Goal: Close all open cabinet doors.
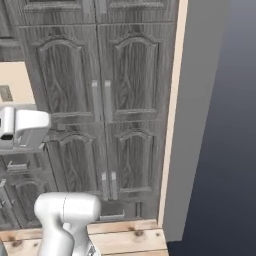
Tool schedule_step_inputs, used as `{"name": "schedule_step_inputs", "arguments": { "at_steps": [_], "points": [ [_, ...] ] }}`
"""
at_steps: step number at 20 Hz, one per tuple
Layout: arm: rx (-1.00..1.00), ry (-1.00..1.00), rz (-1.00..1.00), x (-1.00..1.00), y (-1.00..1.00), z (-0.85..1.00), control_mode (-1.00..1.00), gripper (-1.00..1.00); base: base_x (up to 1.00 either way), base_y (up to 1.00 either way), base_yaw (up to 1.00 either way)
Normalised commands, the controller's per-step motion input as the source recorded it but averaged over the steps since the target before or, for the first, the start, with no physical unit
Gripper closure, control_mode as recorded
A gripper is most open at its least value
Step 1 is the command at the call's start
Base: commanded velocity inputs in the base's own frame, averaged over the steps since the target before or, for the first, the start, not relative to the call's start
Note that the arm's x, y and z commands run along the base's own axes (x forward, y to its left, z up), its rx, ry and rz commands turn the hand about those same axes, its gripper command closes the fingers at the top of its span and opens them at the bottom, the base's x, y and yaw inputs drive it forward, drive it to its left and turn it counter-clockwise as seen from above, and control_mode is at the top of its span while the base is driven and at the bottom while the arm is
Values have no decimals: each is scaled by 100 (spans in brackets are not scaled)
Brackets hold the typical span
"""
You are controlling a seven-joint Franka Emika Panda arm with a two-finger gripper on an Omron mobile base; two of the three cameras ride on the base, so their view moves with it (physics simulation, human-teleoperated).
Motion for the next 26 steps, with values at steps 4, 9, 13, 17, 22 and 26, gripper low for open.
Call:
{"name": "schedule_step_inputs", "arguments": {
  "at_steps": [4,9,13,17,22,26],
  "points": [
    [0,0,0,0,0,0,100,-100,-8,55,-54],
    [0,0,0,0,0,0,100,-100,-15,47,-56],
    [0,0,0,0,0,0,100,-100,-12,41,-60],
    [0,0,0,0,0,0,100,-100,-8,38,-61],
    [0,0,0,0,0,0,100,-100,-8,38,-61],
    [0,0,0,0,0,0,100,-100,-9,45,-59]
  ]
}}
